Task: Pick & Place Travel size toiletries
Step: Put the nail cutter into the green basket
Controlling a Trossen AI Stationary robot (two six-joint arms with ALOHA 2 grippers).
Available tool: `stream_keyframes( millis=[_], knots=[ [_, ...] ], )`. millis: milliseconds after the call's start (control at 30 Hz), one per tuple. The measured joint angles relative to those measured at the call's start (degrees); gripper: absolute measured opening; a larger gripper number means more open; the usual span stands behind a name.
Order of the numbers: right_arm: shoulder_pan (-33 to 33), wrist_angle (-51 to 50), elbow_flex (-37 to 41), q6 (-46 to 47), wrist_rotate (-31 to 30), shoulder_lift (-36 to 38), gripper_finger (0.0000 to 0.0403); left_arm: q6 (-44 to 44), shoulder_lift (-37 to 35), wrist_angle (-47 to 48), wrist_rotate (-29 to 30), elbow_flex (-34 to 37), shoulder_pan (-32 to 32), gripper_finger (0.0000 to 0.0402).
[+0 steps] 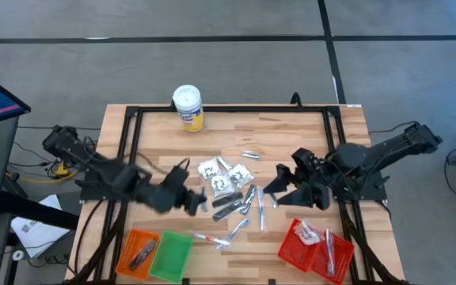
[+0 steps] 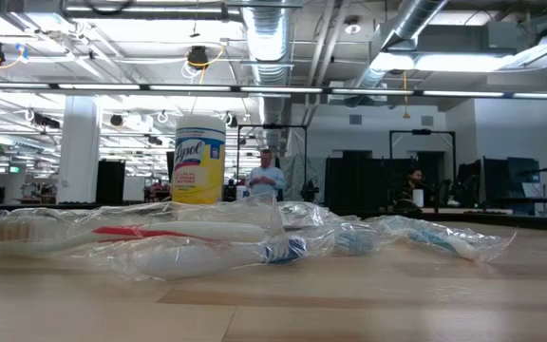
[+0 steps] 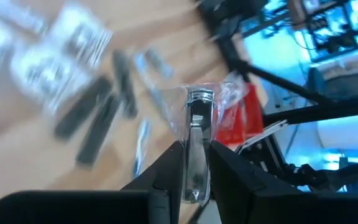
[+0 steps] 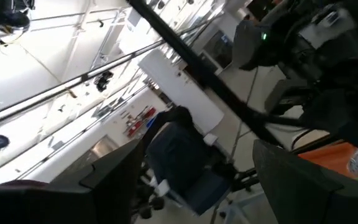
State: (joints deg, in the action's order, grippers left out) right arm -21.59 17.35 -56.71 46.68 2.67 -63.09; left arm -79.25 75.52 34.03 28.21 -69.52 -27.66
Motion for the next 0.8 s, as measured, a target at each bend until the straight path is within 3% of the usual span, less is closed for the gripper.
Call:
stream_keyframes(
  millis=[300,467,600,800],
  knots=[
    [5.9,2.3,0.0,1.3,-3.9,0.0,0.0297,32.0,1.2,-16.2,-19.4,0.0,19.8,0.0067],
    [4.9,2.0,0.0,1.9,-9.1,0.0,0.0297,39.7,5.2,-21.8,-30.0,0.0,27.3,0.0067],
    [1.9,1.1,0.1,-0.1,-16.5,0.0,0.0297,39.8,10.6,-31.1,-37.0,-0.6,28.4,0.0067],
    [-5.3,4.1,0.9,-7.4,-32.2,0.0,0.0297,42.3,23.5,-30.9,-42.3,-9.0,24.1,0.0067]
  ],
)
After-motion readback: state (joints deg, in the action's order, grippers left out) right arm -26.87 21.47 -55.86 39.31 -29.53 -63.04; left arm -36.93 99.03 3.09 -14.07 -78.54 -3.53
